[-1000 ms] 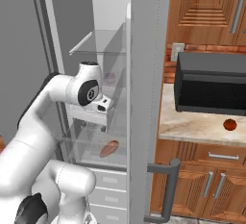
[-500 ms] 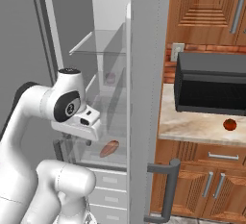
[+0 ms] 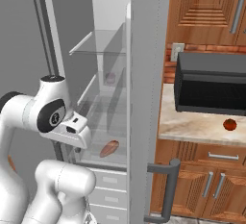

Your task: Place the sweet potato and tomato inside the fridge drawer. Close the drawer after placing the vegetables.

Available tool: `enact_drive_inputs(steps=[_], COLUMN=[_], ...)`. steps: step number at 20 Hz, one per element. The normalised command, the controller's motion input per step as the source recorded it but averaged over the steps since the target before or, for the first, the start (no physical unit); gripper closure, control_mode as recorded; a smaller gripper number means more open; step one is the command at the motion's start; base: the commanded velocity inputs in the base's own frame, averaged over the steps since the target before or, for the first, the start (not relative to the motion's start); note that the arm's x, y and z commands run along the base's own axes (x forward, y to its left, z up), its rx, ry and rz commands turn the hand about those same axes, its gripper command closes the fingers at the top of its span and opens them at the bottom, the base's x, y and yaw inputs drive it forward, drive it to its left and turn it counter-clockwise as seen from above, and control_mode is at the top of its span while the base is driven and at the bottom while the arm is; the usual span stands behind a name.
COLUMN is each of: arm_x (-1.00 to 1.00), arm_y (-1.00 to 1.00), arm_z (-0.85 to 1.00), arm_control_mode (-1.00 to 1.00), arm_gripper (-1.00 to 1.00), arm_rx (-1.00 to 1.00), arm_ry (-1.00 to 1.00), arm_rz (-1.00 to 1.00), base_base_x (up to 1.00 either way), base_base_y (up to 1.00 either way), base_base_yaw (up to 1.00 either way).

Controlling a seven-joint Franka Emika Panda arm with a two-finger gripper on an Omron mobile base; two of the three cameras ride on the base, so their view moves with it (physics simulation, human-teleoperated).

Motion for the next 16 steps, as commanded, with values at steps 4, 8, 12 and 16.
enact_drive_inputs(steps=[4,8,12,16], arm_x=[0.00,-0.21,0.00,0.00], arm_y=[0.00,0.00,0.00,0.00], arm_z=[0.00,0.00,0.00,0.00], arm_control_mode=[-1.00,1.00,1.00,1.00], arm_gripper=[-1.00,-1.00,-1.00,-1.00], arm_rx=[0.00,0.00,0.00,0.00], arm_ry=[0.00,-0.10,0.00,0.00], arm_rz=[0.00,-0.05,0.00,0.00], base_base_x=[0.00,-0.22,-1.00,-1.00], base_base_y=[0.00,0.00,0.00,0.05], base_base_yaw=[0.00,-0.03,-0.18,-0.29])
